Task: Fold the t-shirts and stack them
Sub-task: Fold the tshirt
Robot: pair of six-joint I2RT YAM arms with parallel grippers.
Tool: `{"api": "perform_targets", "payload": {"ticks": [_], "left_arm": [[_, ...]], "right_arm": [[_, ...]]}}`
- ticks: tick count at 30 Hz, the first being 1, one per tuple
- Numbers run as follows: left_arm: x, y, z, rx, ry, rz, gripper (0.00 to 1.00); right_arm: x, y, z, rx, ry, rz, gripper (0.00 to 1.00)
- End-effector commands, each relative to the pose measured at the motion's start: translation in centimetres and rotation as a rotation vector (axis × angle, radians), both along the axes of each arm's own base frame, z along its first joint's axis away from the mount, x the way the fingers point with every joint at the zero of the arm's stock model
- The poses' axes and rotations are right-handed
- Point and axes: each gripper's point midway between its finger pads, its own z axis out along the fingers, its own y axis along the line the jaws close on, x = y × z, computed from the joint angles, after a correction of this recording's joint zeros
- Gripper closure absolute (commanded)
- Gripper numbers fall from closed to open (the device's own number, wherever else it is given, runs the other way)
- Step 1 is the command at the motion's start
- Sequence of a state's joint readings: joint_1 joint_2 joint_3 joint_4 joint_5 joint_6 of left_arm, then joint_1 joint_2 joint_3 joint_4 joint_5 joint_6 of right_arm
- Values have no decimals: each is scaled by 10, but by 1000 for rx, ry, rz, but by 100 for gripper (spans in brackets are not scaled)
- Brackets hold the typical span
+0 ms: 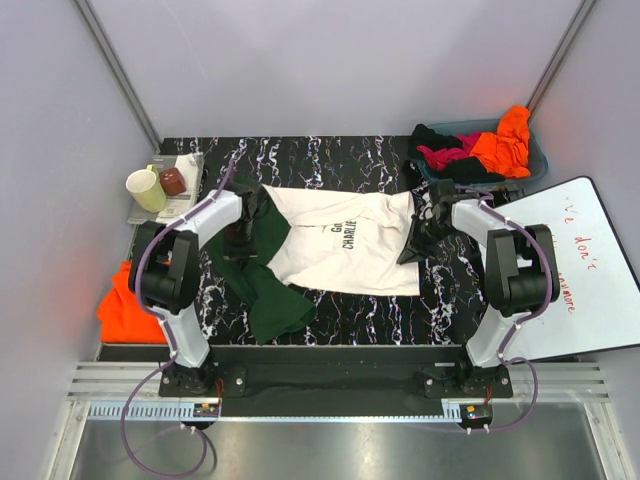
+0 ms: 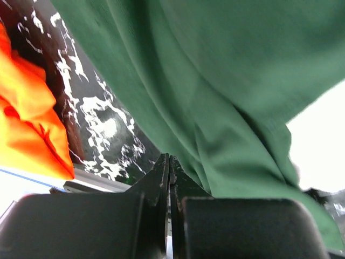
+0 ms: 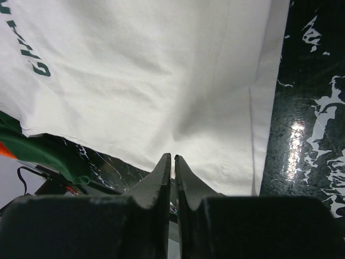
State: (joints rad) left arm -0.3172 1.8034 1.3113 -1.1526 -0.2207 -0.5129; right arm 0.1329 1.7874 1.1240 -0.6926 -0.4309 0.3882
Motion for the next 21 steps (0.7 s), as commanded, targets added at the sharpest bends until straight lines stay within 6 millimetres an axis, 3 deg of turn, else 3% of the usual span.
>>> {"api": "perform_targets", "payload": {"ticks": [1,12,21], "left_arm": [[16,10,-14,-18,14,-9,100],[16,38,-43,-19,162,19,100],[10,60,-44,0,206,22,100]], "right_arm": [[16,-1,17,-21,-67,22,87],[36,-9,13,-91,-71,44,87],[49,-33,-8,-260,-15,77,86]]}}
